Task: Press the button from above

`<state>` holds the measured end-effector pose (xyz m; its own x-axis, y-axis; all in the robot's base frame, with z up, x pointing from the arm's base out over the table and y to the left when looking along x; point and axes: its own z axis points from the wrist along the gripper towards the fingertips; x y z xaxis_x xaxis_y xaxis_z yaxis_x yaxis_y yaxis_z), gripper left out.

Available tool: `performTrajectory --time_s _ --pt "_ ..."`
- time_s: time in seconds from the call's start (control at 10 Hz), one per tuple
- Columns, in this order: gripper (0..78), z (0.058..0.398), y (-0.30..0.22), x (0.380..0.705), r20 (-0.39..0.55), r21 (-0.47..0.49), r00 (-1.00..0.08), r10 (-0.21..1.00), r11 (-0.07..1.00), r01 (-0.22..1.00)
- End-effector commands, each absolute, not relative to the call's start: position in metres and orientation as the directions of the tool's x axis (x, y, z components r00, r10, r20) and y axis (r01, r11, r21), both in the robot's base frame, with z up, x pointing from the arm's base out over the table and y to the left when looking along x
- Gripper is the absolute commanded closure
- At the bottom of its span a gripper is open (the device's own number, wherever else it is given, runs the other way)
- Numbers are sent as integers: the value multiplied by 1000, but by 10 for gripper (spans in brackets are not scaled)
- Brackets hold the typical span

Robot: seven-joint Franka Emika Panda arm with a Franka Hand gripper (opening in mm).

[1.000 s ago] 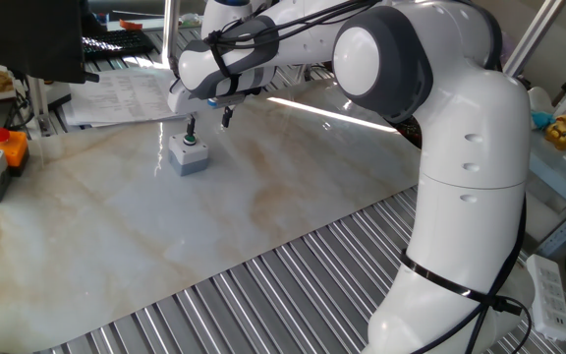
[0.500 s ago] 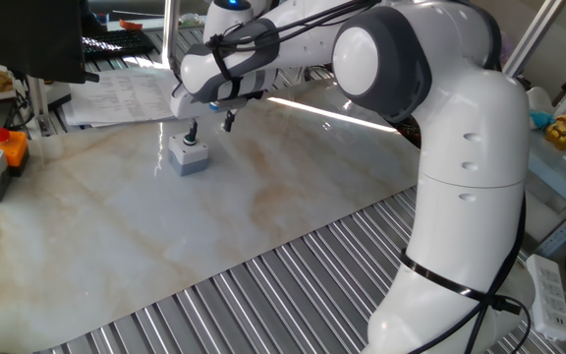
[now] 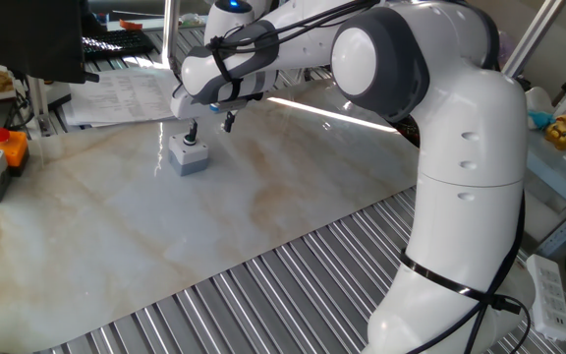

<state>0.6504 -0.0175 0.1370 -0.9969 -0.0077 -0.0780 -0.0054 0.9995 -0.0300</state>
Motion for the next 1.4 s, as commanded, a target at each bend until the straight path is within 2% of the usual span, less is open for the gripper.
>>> performTrajectory --time_s 0.1,0.8,1.2,1.4 --pt "2 109 -21 632 -37 -28 -999 27 999 28" --pt "2 129 -14 625 -36 -29 -999 35 999 36" --pt "2 150 -10 633 -38 -31 -998 48 998 49" --pt "2 149 -6 633 -49 -29 -997 56 998 58"
